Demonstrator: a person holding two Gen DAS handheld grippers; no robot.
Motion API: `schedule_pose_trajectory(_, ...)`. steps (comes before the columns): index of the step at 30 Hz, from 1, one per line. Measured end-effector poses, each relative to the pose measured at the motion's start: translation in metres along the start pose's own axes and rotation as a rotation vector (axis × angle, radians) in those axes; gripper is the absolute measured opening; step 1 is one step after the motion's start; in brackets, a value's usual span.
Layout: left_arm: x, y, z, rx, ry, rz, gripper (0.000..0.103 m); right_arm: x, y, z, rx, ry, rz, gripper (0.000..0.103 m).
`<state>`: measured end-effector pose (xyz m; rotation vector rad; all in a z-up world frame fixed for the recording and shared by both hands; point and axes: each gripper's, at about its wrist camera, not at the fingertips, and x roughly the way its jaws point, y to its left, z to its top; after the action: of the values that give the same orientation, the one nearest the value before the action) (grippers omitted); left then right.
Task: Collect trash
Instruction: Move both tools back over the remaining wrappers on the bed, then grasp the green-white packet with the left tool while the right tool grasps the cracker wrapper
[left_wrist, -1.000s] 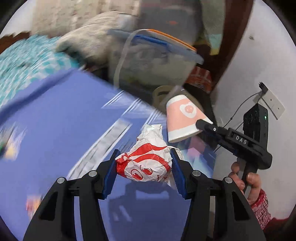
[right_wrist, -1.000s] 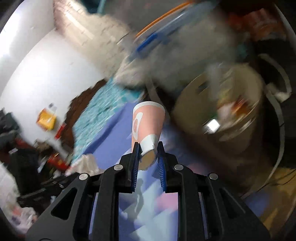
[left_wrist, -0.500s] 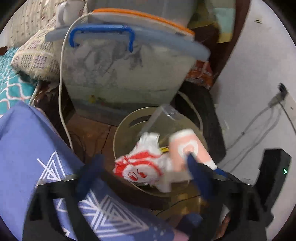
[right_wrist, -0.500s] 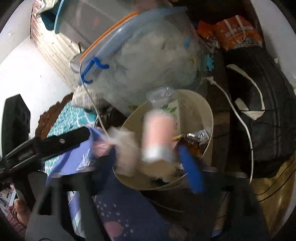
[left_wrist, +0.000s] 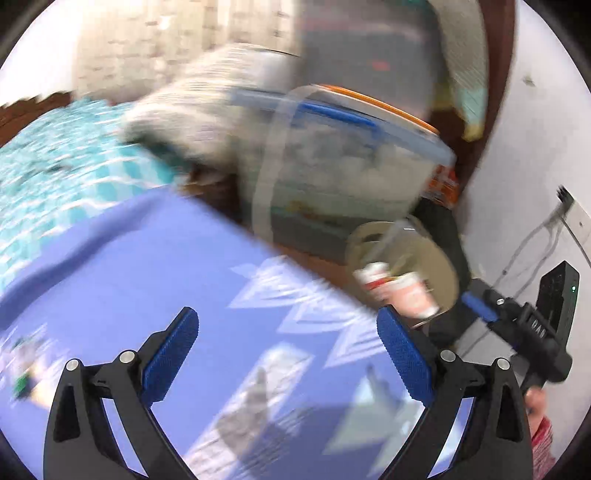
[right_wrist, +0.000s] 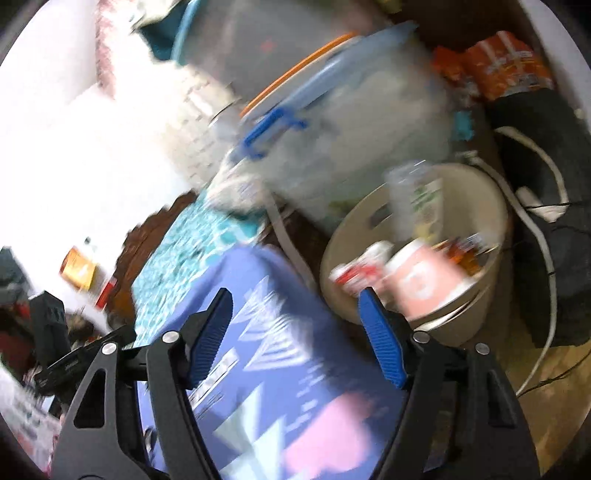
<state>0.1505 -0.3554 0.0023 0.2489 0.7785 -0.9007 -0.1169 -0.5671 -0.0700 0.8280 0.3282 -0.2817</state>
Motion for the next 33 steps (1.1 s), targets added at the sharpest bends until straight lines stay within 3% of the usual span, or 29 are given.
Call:
schedule_pose_trajectory(5, -0.056, 0.136, -0.04, -0.108, 0.017, 0.349, 0.094, 0.018, 0.061, -0.039, -0.08, 0.114, 0.098, 0.071)
schedule_pose_trajectory(7, -0.064, 0.187, -0.057, -0.18, 0.049, 0.439, 0.091, 0.029, 0.087, -0.058, -0.111, 0.174, 0.135, 0.071)
schedule_pose_trajectory(9, -0.065, 0.228, -0.073, -0.23, 0.082, 0.498, 0.08, 0.041, 0.111, -0.077, -0.137, 0.234, 0.178, 0.071)
schedule_pose_trajectory(11, -0.055, 0.258, -0.085, -0.268, 0.136, 0.456, 0.071, 0.054, 0.135, -0.097, -0.16, 0.302, 0.219, 0.07)
schedule_pose_trajectory(13, -0.046, 0.27, -0.092, -0.264, 0.161, 0.403, 0.071, 0.065, 0.156, -0.117, -0.188, 0.356, 0.247, 0.07)
schedule_pose_trajectory(15, -0.046, 0.271, -0.099, -0.215, 0.154, 0.41, 0.073, 0.075, 0.172, -0.134, -0.222, 0.394, 0.259, 0.07)
schedule_pose_trajectory(17, -0.037, 0.268, -0.1, -0.137, 0.165, 0.435, 0.086, 0.086, 0.182, -0.145, -0.236, 0.425, 0.266, 0.07)
schedule_pose_trajectory(21, -0.015, 0.271, -0.101, -0.08, 0.193, 0.476, 0.083, 0.112, 0.195, -0.158, -0.242, 0.486, 0.271, 0.07)
schedule_pose_trajectory(23, -0.006, 0.28, -0.103, -0.1, 0.215, 0.454, 0.048, 0.123, 0.204, -0.165, -0.252, 0.523, 0.28, 0.07)
schedule_pose_trajectory(25, -0.01, 0.293, -0.104, -0.183, 0.218, 0.399, 0.009, 0.126, 0.218, -0.175, -0.277, 0.545, 0.296, 0.07)
schedule_pose_trajectory(29, -0.026, 0.292, -0.111, -0.229, 0.192, 0.37, 0.005, 0.123, 0.24, -0.195, -0.313, 0.597, 0.337, 0.07)
schedule_pose_trajectory(33, -0.057, 0.269, -0.124, -0.246, 0.159, 0.305, 0.002, 0.125, 0.253, -0.215, -0.389, 0.636, 0.325, 0.069)
